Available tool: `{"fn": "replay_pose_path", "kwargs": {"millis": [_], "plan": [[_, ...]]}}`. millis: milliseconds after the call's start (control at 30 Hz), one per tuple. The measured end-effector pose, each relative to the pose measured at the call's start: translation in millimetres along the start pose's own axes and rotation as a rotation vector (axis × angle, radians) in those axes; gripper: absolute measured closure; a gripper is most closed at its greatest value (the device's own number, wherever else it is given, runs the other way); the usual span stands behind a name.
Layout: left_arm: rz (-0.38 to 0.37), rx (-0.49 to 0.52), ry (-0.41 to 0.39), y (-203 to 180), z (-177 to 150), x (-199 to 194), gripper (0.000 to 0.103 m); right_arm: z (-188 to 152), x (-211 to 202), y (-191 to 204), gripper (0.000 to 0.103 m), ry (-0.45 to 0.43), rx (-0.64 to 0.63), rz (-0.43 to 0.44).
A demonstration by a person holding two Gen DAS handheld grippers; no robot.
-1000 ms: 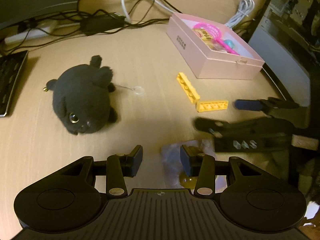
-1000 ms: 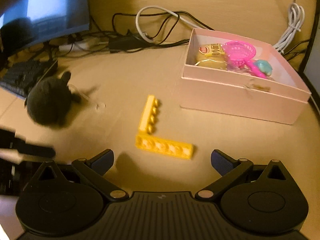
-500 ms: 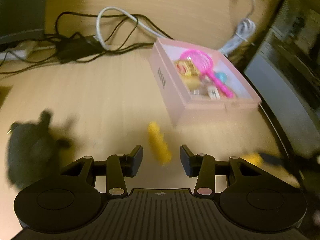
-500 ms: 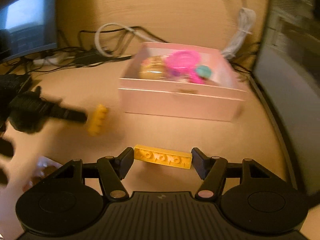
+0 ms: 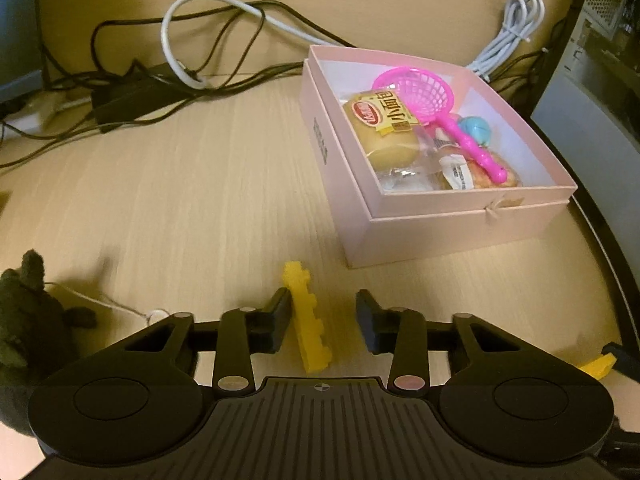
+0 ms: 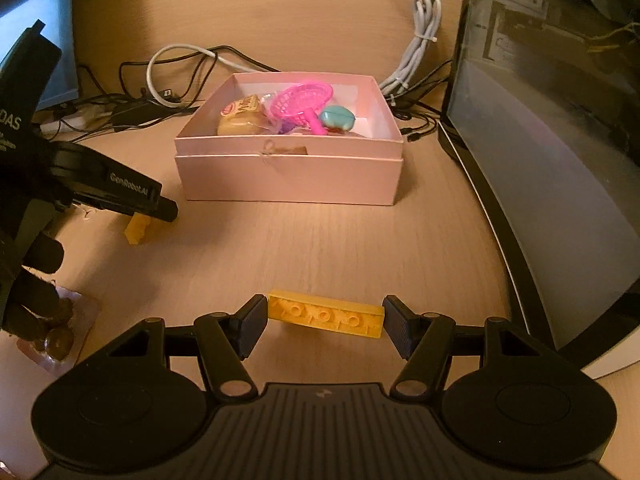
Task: Organize objects
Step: 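Grasp a yellow Lego brick with the left tool while the right tool grasps another, then carry both yellow Lego bricks into the pink box and open both tools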
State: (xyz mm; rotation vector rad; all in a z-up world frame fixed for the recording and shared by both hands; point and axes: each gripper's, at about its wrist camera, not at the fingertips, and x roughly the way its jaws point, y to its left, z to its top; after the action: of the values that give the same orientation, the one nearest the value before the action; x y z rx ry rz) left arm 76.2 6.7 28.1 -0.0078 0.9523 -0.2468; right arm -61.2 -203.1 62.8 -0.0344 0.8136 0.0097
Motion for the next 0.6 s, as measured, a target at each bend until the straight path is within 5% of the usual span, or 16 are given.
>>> {"fn": "replay_pose_path", "kwargs": {"millis": [167,600], "plan": [[-0.004,-0.022,0.003,7,-6,-6,0.087,2,-4,11,0.039,-0.009,-0.035,0.028],[-0.206,0.014,0.077,22,-55,-58,0.088,3,-26,35,0.039,-0.031,-0.147,0.071]]}}
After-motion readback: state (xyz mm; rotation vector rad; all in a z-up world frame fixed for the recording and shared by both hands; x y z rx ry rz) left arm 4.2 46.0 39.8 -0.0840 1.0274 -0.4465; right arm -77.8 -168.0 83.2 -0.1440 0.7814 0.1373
